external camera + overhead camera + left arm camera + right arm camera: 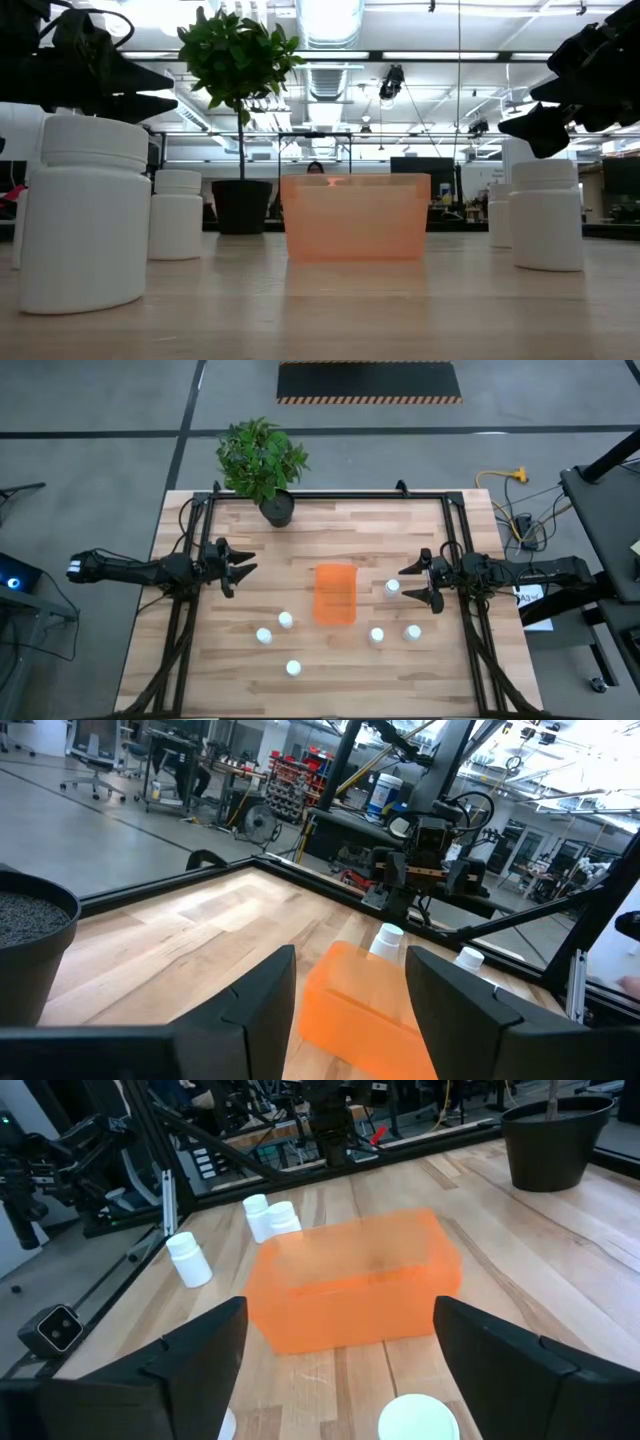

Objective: Pick and place pill bottles into a basket

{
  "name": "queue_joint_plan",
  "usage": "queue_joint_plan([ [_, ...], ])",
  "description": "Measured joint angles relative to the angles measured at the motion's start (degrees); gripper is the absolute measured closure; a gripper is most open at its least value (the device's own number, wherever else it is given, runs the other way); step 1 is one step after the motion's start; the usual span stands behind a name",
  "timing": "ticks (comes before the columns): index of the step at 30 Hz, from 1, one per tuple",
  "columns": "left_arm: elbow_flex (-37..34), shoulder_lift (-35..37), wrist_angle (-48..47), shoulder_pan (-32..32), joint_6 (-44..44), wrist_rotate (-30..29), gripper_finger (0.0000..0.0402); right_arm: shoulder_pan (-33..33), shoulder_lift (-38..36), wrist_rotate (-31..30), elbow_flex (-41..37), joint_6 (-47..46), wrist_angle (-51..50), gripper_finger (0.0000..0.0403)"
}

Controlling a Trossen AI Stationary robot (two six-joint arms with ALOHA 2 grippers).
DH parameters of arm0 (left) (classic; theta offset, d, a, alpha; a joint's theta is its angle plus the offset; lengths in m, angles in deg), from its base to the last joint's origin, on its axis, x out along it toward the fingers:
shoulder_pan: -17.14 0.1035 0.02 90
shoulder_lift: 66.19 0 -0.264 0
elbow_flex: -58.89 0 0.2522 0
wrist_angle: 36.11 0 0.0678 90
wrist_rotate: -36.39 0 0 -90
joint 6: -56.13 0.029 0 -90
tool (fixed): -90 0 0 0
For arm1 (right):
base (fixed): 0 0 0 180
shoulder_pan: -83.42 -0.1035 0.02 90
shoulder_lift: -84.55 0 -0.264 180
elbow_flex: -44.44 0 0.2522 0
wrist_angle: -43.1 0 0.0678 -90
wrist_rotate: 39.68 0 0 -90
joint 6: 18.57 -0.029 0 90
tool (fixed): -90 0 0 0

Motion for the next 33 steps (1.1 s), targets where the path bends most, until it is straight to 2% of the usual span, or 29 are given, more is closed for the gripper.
queue_joint_plan([
  [33,0.0,0.0,0.0,0.0,0.0,0.0,0.0228,0.0,0.0,0.0,0.0,0.0,0.0,0.0092],
])
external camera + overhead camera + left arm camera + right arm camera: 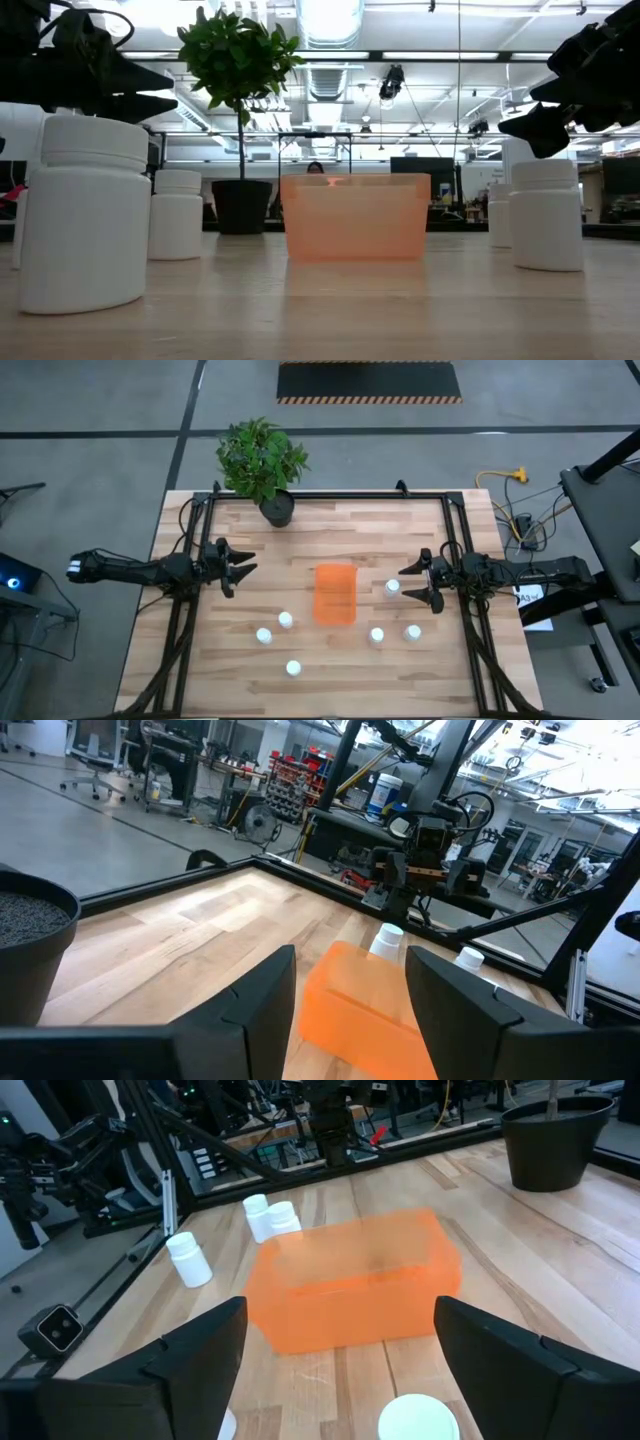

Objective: Pick and place pill bottles into a basket

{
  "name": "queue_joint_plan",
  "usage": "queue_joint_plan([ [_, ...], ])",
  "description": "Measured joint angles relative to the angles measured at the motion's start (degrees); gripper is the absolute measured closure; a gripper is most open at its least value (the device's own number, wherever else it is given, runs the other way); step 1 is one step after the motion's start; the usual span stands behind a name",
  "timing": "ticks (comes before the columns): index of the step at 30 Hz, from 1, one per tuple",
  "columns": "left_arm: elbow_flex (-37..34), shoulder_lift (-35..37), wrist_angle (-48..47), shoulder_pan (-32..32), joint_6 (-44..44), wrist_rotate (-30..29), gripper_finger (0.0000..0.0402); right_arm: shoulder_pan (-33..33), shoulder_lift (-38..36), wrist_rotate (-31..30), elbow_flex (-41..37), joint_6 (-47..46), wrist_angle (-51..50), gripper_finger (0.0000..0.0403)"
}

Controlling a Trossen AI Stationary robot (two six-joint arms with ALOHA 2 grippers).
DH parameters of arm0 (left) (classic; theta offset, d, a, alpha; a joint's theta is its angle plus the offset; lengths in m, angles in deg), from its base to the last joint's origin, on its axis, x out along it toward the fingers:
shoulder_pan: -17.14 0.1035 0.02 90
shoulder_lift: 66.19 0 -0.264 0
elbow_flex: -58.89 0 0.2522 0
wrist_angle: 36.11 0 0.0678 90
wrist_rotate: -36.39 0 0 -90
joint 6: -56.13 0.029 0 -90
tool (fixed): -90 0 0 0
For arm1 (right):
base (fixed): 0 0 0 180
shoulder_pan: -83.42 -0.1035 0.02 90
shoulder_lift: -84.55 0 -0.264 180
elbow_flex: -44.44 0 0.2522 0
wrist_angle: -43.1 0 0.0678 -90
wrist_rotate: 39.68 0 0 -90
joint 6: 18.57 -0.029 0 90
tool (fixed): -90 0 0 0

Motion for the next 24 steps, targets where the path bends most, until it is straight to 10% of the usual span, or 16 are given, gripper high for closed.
queue_joint_plan([
  [24,0.0,0.0,0.0,0.0,0.0,0.0,0.0228,0.0,0.0,0.0,0.0,0.0,0.0,0.0092],
])
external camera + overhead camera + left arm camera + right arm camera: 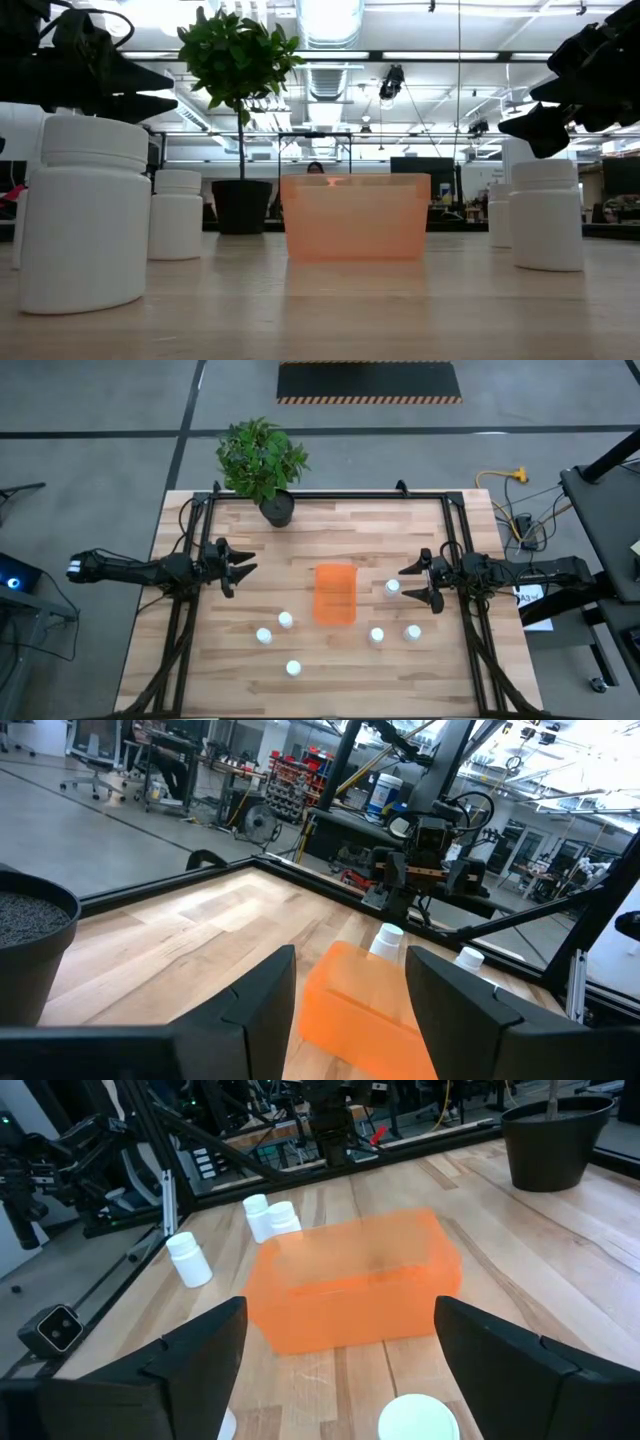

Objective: Pick and place pill bottles into a basket

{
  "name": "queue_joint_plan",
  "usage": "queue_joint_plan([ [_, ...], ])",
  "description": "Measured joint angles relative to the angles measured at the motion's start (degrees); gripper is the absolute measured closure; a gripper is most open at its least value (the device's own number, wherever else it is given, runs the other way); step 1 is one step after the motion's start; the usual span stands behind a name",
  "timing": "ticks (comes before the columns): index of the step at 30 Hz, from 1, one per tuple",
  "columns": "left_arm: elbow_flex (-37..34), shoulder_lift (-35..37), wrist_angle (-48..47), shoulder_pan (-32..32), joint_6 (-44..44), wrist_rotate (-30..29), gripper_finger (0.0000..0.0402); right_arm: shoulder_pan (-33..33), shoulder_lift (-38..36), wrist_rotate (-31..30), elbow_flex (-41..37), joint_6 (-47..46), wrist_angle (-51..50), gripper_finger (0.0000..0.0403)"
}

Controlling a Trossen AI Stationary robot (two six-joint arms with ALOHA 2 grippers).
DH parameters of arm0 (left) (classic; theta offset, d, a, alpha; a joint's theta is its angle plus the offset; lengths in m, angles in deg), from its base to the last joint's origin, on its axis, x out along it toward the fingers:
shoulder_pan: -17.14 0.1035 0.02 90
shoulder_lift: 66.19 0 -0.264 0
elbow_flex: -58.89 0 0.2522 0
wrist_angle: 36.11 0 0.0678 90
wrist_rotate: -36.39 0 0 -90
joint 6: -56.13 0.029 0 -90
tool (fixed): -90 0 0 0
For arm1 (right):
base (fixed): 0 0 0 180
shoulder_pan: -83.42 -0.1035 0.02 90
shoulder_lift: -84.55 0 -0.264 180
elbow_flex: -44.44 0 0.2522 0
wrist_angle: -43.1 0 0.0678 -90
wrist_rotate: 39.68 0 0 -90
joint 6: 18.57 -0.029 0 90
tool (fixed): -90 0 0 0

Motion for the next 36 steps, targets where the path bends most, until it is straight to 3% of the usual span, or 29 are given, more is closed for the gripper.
queue_joint_plan([
  [36,0.0,0.0,0.0,0.0,0.0,0.0,0.0228,0.0,0.0,0.0,0.0,0.0,0.0,0.0097],
])
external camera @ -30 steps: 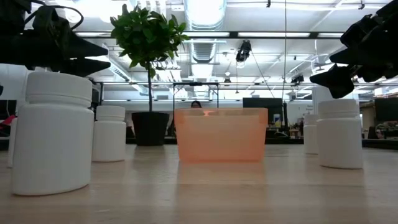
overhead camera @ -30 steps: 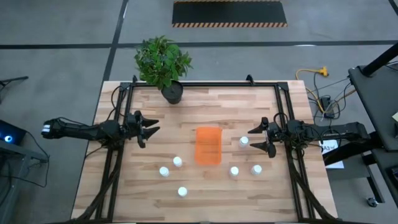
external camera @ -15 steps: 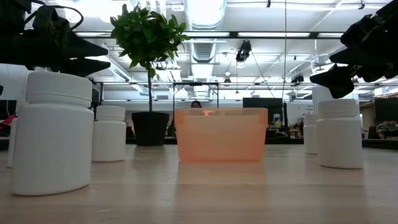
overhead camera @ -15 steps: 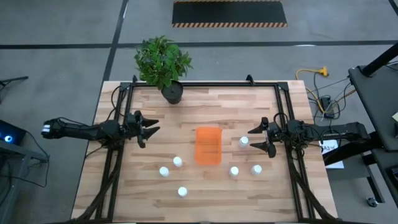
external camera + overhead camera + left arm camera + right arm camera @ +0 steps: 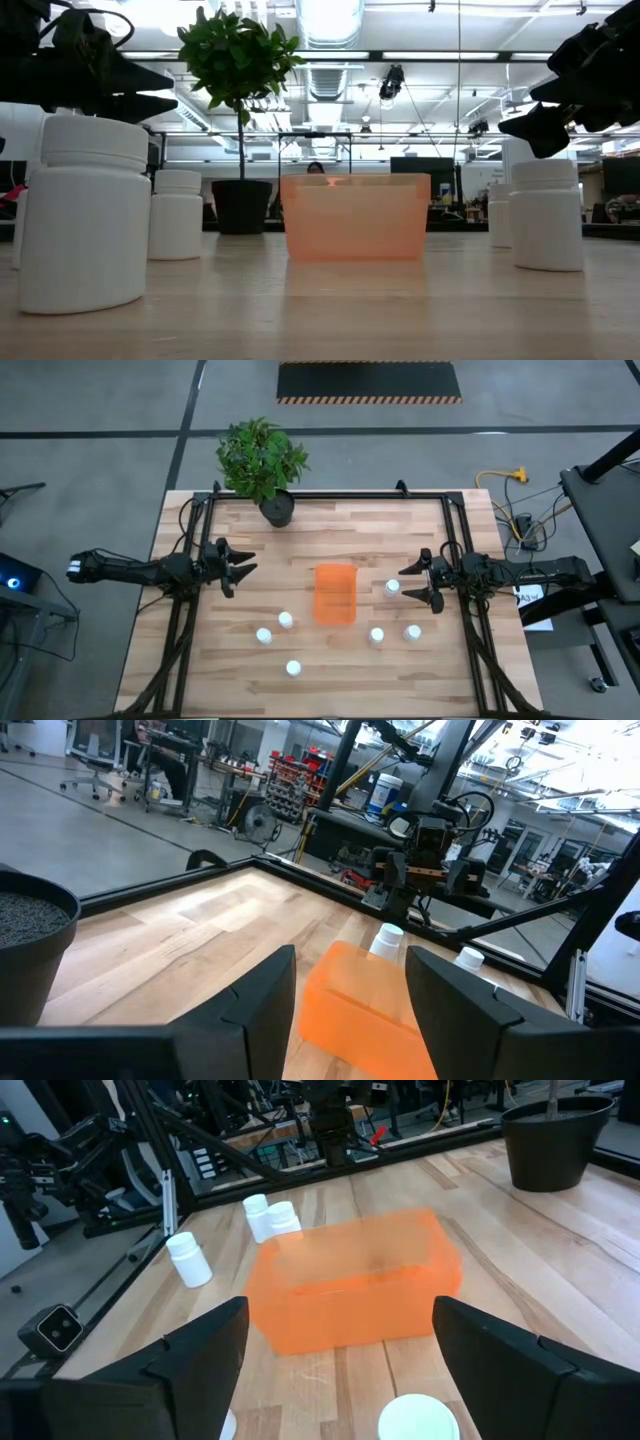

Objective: Pick and place pill bottles into a basket

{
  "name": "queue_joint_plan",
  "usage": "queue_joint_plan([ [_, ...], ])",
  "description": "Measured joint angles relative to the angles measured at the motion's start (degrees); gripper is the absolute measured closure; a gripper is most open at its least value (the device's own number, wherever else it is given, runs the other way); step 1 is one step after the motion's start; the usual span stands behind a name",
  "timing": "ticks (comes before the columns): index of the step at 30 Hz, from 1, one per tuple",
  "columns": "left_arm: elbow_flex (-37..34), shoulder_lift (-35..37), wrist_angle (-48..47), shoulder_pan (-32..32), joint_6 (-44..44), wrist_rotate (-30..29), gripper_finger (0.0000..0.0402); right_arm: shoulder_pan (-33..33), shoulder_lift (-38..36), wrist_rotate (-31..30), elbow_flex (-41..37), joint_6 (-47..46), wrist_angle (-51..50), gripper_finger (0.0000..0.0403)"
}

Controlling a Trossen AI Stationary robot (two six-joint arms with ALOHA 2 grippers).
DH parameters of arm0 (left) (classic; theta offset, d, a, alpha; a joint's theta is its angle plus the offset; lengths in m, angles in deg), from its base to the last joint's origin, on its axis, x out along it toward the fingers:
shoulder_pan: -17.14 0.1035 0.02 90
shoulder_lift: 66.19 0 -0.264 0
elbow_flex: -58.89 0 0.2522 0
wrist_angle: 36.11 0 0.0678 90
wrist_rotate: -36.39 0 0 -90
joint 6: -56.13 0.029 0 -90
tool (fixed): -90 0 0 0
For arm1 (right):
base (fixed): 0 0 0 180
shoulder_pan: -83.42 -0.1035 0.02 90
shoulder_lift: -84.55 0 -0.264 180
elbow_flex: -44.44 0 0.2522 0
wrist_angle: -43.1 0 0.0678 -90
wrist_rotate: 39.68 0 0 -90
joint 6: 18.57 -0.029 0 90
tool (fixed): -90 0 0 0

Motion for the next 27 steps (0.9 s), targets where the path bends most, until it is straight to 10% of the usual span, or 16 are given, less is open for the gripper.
queue_joint_plan([
  [27,0.0,0.0,0.0,0.0,0.0,0.0,0.0228,0.0,0.0,0.0,0.0,0.0,0.0,0.0092],
])
